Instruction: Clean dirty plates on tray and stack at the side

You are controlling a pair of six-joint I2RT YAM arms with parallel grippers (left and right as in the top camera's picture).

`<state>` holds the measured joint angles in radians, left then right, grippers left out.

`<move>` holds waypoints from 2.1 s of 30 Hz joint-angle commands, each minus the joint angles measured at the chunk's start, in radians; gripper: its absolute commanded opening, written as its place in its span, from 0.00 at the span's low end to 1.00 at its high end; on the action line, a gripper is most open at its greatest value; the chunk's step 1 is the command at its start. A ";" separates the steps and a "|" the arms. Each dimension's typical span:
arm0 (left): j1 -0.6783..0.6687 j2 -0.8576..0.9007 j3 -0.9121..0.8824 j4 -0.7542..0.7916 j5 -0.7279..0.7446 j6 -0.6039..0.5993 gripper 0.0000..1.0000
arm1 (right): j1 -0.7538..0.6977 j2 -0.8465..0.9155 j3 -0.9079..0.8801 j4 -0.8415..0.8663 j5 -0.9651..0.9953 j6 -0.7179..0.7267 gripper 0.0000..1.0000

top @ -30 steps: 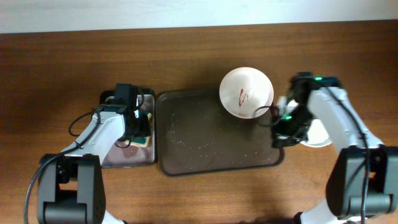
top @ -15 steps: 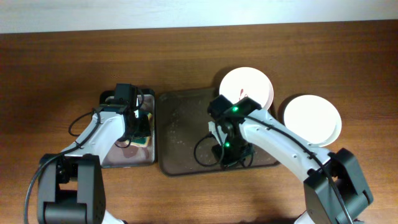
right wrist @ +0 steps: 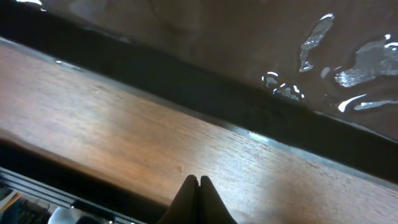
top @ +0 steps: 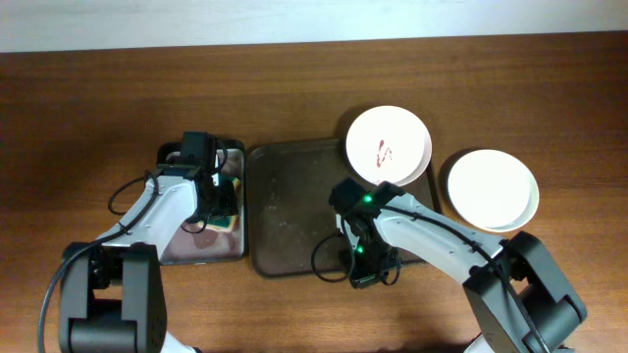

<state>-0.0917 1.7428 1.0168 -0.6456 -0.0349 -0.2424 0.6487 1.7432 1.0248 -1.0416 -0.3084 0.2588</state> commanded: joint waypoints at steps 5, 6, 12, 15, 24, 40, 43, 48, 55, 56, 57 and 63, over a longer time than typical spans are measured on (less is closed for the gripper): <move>0.008 -0.006 -0.008 -0.005 -0.014 0.005 0.56 | 0.006 -0.015 -0.021 0.092 0.069 0.013 0.04; 0.008 -0.006 -0.008 -0.006 -0.014 0.005 0.56 | 0.006 -0.014 -0.021 0.091 0.069 0.013 0.04; 0.008 -0.006 -0.008 -0.008 -0.014 0.005 0.55 | 0.006 0.013 -0.023 0.082 0.069 0.012 0.04; 0.008 -0.006 -0.008 -0.009 -0.014 0.005 0.56 | 0.006 0.024 -0.023 0.100 0.078 0.012 0.04; 0.008 -0.006 -0.008 -0.013 -0.014 0.005 0.55 | 0.006 0.024 -0.023 0.089 0.078 0.012 0.04; 0.008 -0.006 -0.008 -0.017 -0.014 0.005 0.55 | 0.006 0.024 -0.023 0.191 0.115 0.012 0.04; 0.008 -0.006 -0.008 -0.017 -0.014 0.005 0.55 | 0.006 0.024 -0.023 0.198 0.118 0.012 0.04; 0.008 -0.006 -0.008 -0.017 -0.014 0.005 0.55 | 0.006 0.023 -0.019 0.190 0.118 0.012 0.04; 0.008 -0.006 -0.008 -0.017 -0.014 0.005 0.55 | -0.025 -0.084 0.146 0.107 0.127 0.012 0.06; 0.008 -0.006 -0.008 -0.018 -0.014 0.005 0.55 | -0.047 -0.101 0.173 0.106 0.137 0.012 0.07; 0.008 -0.006 -0.008 -0.017 -0.014 0.005 0.55 | -0.070 -0.113 0.192 0.107 0.142 0.012 0.08; 0.008 -0.006 -0.008 -0.017 -0.014 0.005 0.55 | -0.353 -0.130 0.262 0.140 0.142 0.013 0.29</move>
<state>-0.0917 1.7428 1.0168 -0.6586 -0.0349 -0.2424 0.4271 1.6176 1.2697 -0.9203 -0.1860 0.2672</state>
